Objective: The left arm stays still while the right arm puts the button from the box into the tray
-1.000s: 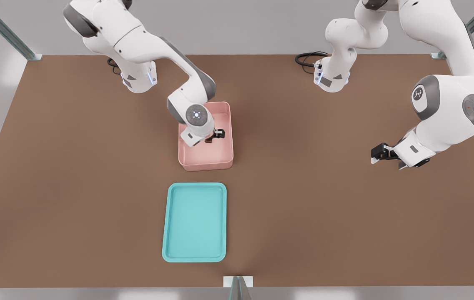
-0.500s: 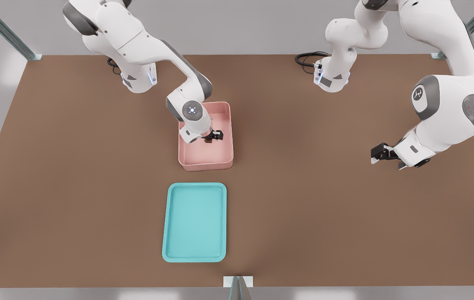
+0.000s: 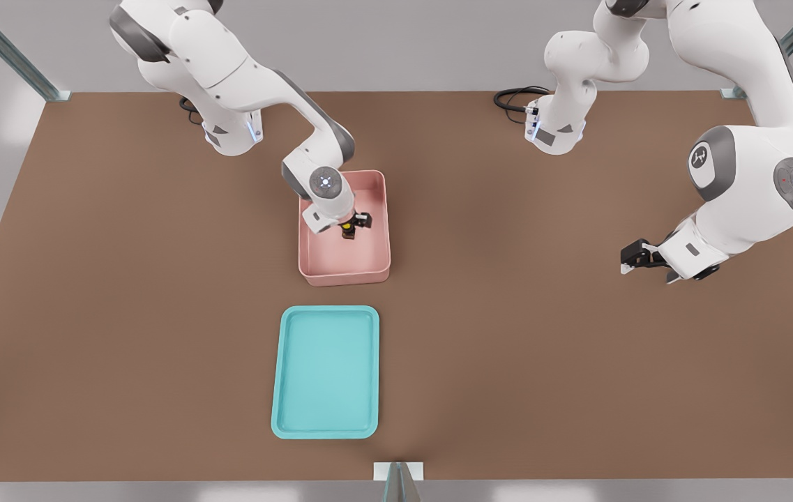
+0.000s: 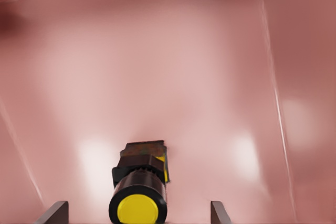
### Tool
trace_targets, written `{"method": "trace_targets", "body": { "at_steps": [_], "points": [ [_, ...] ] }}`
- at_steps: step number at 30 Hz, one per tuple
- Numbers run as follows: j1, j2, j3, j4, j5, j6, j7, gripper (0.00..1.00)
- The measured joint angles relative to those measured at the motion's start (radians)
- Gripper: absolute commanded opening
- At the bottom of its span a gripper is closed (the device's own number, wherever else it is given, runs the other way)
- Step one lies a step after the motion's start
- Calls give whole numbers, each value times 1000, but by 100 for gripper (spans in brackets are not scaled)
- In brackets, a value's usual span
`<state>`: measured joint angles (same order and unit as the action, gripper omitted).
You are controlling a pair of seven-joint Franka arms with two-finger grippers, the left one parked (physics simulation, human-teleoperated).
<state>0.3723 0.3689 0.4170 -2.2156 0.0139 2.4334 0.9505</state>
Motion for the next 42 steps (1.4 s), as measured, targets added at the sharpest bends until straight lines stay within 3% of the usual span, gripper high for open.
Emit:
{"method": "trace_targets", "body": {
  "at_steps": [8, 10, 12, 21, 24, 33, 42],
  "points": [
    [-7, 15, -4, 3, -4, 5, 10, 99],
    [-7, 20, -4, 4, -4, 6, 12, 87],
    [-6, 23, -5, 7, -5, 7, 15, 85],
    [-7, 30, -6, 14, -4, 20, 34, 48],
    [-7, 28, -6, 14, -1, 23, 38, 41],
    [-8, -86, -11, 55, 11, -29, 56, 40],
    [-51, -109, -20, 339, 9, -272, 75, 37]
  ]
}}
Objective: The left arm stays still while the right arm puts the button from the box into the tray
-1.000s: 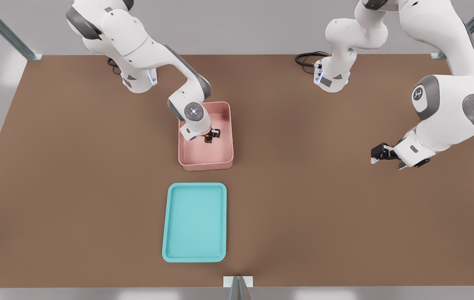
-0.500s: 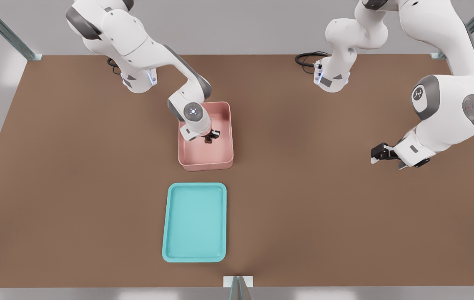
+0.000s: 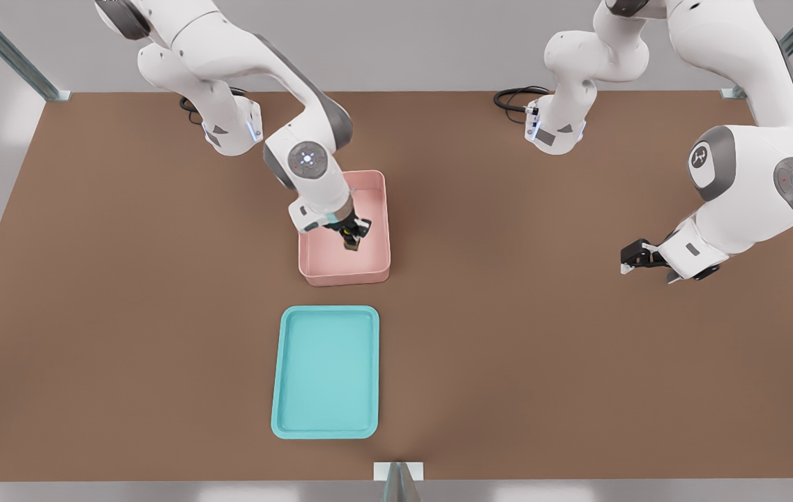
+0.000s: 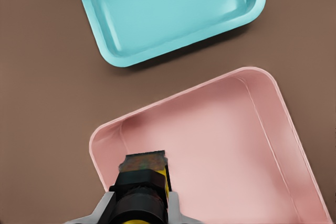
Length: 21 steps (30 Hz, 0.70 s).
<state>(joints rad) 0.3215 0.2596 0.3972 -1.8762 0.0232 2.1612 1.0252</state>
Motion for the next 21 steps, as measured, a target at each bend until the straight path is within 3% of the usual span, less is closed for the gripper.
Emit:
{"method": "trace_targets", "body": {
  "at_steps": [3, 10, 21],
  "points": [
    [-30, 78, -6, 153, -14, -77, 5, 37],
    [-45, 323, -120, 550, -69, -220, 19, 37],
    [-28, 639, -154, 775, -99, -211, 37, 37]
  ]
}}
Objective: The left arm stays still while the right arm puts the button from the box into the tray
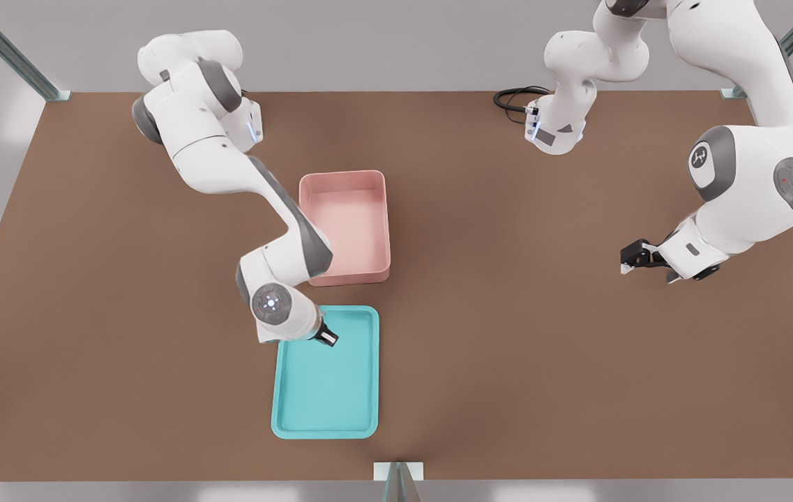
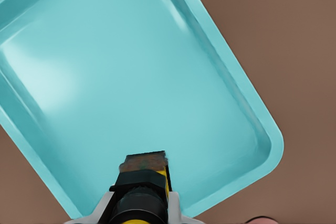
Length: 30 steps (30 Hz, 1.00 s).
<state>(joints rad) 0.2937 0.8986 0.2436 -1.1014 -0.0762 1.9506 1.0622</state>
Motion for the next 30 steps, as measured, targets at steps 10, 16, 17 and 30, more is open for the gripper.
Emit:
{"method": "trace_targets", "body": {
  "at_steps": [10, 16, 17, 30],
  "points": [
    [20, 59, -26, 22, -5, 88, 12, 100],
    [-104, -297, -120, -23, 39, -137, -78, 100],
    [-123, -411, -210, -104, 54, -191, -136, 100],
    [-160, -740, -334, -577, 91, -291, -645, 100]
  ]
}}
